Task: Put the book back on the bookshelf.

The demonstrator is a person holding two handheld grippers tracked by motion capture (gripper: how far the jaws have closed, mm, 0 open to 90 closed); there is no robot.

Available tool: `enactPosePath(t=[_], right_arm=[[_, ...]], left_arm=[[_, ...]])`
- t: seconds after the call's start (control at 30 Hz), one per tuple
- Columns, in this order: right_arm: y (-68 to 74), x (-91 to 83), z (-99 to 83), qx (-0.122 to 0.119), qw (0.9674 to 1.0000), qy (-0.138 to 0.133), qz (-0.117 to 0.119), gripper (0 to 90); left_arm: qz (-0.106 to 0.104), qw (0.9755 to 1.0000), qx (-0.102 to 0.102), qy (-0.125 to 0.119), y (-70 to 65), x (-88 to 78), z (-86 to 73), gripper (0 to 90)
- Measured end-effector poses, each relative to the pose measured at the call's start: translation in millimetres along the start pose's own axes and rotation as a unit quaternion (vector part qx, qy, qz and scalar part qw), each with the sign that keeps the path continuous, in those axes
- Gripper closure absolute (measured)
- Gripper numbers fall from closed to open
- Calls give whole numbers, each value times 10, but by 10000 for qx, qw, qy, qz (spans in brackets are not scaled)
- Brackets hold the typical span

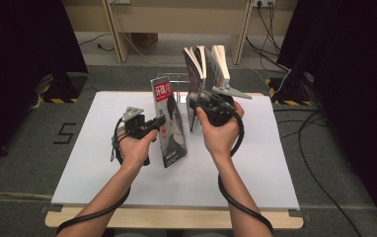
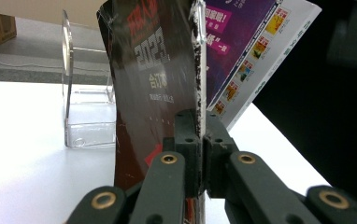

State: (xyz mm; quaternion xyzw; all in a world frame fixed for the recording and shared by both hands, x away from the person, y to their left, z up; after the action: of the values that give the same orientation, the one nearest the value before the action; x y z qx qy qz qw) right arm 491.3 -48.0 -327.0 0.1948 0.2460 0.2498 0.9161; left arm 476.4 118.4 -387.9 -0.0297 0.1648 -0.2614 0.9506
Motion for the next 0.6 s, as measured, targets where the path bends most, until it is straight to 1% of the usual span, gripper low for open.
enactPosePath(t=[0.03, 0.07, 0.13, 0.17, 0.2, 0.3, 0.4, 0.43, 0.5, 0.6], right_arm=[[-83, -34, -39, 113, 9999, 48, -35, 607], [-202, -68, -84, 107, 9998, 68, -134, 609], [-352, -119, -161, 177, 9994, 121, -254, 610], [-456, -155, -219, 228, 9991, 147, -337, 613], [-523, -179, -252, 233, 9988, 160, -388, 615], [-744, -262, -393, 367, 9976, 210, -557, 620], [-988, -351, -572, 567, 9952, 282, -746, 622], [-1059, -374, -613, 568, 9947, 295, -805, 623], [-1150, -418, -685, 681, 9933, 338, -873, 623], [-1292, -499, -793, 751, 9913, 361, -1017, 622]], left_arm=[[0, 10000, -4, 6, 8, -3, 1, 869], [0, 10000, -6, 5, 13, -6, 4, 869], [15, 10000, 23, -12, 26, -21, 21, 869], [21, 10000, 34, -18, 28, -26, 27, 869], [19, 10000, 53, -16, 33, -35, 35, 869], [5, 9999, 102, -18, 45, -46, 57, 870], [-12, 9999, 135, -38, 59, -64, 82, 870], [-5, 9999, 155, -44, 63, -71, 86, 870], [-17, 9998, 170, -70, 75, -84, 95, 870], [-41, 9998, 176, -91, 93, -104, 103, 871]])
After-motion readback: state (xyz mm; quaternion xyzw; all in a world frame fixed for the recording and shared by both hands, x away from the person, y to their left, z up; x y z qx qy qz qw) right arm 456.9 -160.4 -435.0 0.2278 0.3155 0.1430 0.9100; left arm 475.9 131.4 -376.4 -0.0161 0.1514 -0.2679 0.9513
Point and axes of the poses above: each handheld gripper's, and its own axes: x roughly forward along the jaws, z roughly out of its top, y roughly to its left, the point moved 7 cm from there along x, roughly forward along the jaws, and after that the axes turned 13 degrees about x, right-handed, at the moved point
